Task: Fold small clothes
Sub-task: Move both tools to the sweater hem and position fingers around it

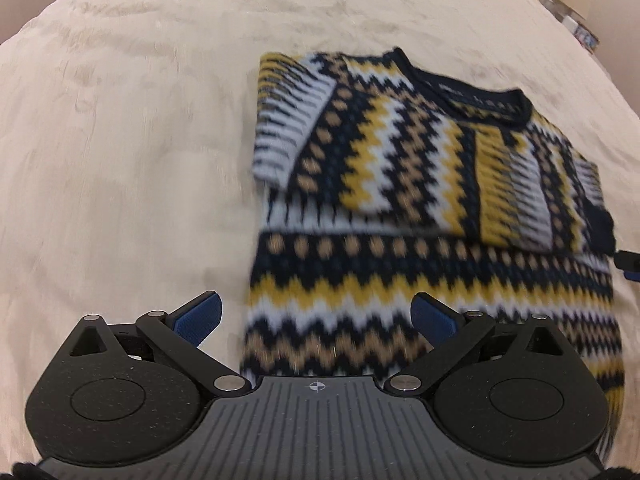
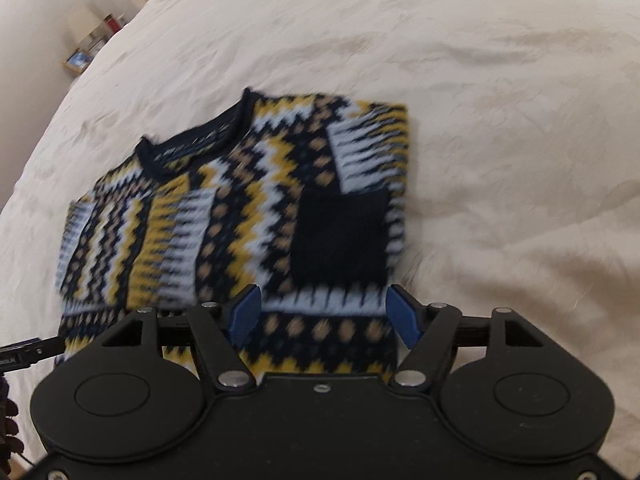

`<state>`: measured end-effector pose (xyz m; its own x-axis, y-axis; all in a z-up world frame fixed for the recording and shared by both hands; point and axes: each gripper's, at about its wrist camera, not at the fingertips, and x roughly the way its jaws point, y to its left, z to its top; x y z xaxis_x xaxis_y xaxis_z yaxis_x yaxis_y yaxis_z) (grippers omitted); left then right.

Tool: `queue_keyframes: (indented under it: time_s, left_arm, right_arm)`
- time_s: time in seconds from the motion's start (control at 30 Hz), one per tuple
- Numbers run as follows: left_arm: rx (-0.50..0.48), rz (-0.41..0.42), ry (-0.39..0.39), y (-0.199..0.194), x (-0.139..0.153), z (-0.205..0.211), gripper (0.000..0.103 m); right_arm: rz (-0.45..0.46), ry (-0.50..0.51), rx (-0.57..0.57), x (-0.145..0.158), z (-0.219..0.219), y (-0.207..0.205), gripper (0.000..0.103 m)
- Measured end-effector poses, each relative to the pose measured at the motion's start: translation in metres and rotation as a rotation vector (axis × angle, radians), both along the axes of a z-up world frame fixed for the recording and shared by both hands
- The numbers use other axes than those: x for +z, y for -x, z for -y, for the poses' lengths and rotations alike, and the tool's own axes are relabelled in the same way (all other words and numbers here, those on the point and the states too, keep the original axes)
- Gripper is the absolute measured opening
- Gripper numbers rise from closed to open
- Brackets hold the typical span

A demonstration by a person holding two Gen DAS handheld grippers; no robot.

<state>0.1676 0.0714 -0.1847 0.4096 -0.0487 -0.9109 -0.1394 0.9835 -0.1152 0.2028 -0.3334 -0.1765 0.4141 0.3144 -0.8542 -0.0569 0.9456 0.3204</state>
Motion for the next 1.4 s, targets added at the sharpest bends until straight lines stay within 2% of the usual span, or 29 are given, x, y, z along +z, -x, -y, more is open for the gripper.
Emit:
queue_keyframes:
  time_s: [0.37,0.77,0.93,1.1,1.4]
  left_arm:
    - [-0.022,-0.048,-0.004,0.064,-0.001,0.021,0.102]
    - [-0.014,-0.124,-0.014,0.117,-0.019,0.038,0.102]
    - [0.01,-0.147,-0.014,0.134,-0.027,0.041,0.102]
    - [-0.028,-0.172,-0.036,0.144,-0.037,0.049,0.103]
    - [-0.063,-0.172,0.002,0.143,-0.047,0.047,0.103]
  right_arm:
    - [-0.062,-0.007,0.145,-0.005,-0.002,0.066,0.073]
    - [-0.123,0.014,0.337,-0.017,-0.003,0.123,0.077]
    - [-0.127,-0.005,0.37,-0.018,0.001,0.132,0.078]
    - [-0.131,-0.006,0.395,-0.019,0.006,0.141,0.078]
    - [-0.164,-0.019,0.326,-0.023,0.012,0.172,0.078]
